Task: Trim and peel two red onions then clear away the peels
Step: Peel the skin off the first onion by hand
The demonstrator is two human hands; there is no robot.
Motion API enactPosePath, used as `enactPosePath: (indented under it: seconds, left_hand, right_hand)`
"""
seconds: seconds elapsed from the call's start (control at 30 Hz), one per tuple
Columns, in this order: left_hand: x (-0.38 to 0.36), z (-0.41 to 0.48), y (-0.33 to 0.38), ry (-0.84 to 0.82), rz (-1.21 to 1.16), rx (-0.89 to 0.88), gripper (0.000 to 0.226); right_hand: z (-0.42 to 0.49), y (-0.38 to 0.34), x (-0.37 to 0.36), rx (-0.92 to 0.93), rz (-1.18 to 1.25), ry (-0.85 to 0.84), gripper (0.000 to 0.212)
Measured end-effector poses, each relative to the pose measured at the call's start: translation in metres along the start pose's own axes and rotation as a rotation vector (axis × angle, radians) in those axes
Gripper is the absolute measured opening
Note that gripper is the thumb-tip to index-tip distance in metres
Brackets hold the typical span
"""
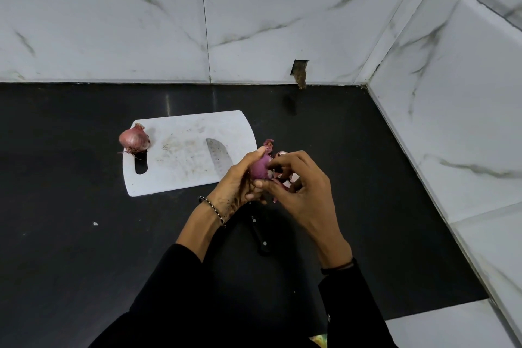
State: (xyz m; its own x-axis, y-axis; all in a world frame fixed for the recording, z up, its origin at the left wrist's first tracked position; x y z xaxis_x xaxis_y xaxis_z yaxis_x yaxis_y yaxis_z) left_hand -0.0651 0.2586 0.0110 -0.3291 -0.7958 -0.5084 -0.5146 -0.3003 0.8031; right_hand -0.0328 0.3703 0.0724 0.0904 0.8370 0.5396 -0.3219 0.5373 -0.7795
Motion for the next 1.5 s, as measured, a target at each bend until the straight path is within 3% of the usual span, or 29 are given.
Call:
enactPosePath:
  seconds: [0.17, 0.33, 0.67, 0.9, 1.13, 1.33, 1.5]
  left_hand:
    - [0.006, 0.001, -0.004, 0.025, 0.113, 0.049, 0.049]
    - [0.002, 0.000, -0.007, 0.026, 0.094, 0.077, 0.048]
    - [-0.005, -0.002, -0.002, 0.022, -0.027, 0.045, 0.045]
    - [0.001, -0.003, 0.000, 0.073, -0.093, 0.043, 0.052]
    - [0.000, -0.002, 0.000, 0.045, 0.042, 0.044, 0.041]
    - [0.001, 0.001, 0.003, 0.012, 0.041, -0.025, 0.035]
    - [0.003, 0.002, -0.001, 0.058, 0.039, -0.010, 0.045]
  right_hand:
    - [-0.001, 0.002, -0.004, -0.048, -0.022, -0.074, 0.031]
    - [-0.002, 0.010, -0.010, -0.063, -0.136, -0.160, 0.019]
    - [-0.004, 0.011, 0.007, -0.106, 0.011, 0.035, 0.041]
    - [-0.006, 0.003, 0.004, -0.003, 0.019, 0.091, 0.035]
    - [-0.003, 0.008, 0.007, -0.019, 0.042, 0.099, 0.024]
    - [-0.004, 0.010, 0.010, -0.009, 0.022, 0.116, 0.030]
    - [-0.003, 0.010, 0.003, -0.009, -0.083, 0.075, 0.027]
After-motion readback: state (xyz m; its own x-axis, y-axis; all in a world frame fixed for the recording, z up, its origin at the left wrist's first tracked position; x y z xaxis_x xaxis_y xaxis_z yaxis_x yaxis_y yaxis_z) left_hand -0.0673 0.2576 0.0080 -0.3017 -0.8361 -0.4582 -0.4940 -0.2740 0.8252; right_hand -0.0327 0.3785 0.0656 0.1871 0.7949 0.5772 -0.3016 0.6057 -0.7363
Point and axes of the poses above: each hand's wrist, its own z-axis towards the middle knuckle, its own x-axis out of the back of the hand, y = z × x, the point moved 7 cm from there along z, towards the middle knuckle, and after that the axes turned 4 degrees about -y, right-handed, at the moved point
